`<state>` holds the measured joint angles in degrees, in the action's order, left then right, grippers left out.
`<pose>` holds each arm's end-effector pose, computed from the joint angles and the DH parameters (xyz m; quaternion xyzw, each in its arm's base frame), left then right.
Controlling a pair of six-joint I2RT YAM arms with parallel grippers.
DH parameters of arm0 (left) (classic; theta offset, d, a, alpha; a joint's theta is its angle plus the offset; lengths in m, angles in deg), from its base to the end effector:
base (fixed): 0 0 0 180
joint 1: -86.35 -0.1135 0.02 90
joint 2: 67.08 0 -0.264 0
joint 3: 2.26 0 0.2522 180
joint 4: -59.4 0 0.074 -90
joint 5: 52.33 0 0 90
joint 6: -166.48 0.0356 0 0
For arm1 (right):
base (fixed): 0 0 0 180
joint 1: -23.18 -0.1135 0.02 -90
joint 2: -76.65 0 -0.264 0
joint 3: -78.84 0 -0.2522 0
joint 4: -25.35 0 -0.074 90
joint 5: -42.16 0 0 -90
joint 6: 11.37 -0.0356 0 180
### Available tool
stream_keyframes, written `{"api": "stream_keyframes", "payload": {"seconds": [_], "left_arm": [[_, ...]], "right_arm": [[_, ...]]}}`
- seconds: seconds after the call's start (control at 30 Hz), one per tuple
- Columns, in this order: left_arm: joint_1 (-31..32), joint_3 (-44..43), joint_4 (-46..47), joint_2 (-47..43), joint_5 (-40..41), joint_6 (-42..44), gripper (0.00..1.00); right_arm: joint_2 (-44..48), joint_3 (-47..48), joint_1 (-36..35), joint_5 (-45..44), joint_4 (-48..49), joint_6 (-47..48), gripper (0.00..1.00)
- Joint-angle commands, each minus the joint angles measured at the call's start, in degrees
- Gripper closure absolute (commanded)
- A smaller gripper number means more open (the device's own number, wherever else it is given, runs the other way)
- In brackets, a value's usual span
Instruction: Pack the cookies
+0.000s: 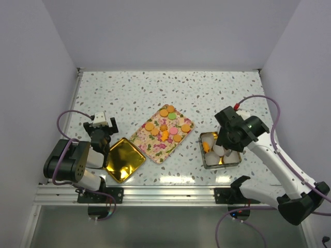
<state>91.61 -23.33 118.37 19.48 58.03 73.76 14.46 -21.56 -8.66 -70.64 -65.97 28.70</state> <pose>0.2157 -0.0074 0.1354 -0.1014 0.7369 0.0860 0.6629 0.1492 0.0764 0.3198 0.1799 0.9542 -0.0582 0.2318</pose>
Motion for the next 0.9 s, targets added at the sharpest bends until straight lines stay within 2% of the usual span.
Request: {"api": "stream_keyframes", "payload": {"seconds": [0.0, 0.27, 0.5, 0.87], "left_arm": [[0.0, -1.1, 7.4, 0.2, 1.2, 0.8, 0.0], [0.0, -1.1, 7.4, 0.2, 1.3, 0.8, 0.0], [0.0, -1.1, 7.5, 0.2, 1.2, 0.8, 0.0], [0.0, -1.1, 7.4, 0.2, 1.3, 0.8, 0.0]], "right_arm": [[2.2, 3.2, 0.1, -0.8, -11.4, 0.0, 0.42], [1.1, 7.6, 0.1, -0.6, -11.7, 1.4, 0.42], [-6.2, 13.3, -0.8, 6.7, -3.1, 7.4, 0.43], [-23.8, 25.7, -13.0, 10.9, 5.0, 9.5, 0.43]]}}
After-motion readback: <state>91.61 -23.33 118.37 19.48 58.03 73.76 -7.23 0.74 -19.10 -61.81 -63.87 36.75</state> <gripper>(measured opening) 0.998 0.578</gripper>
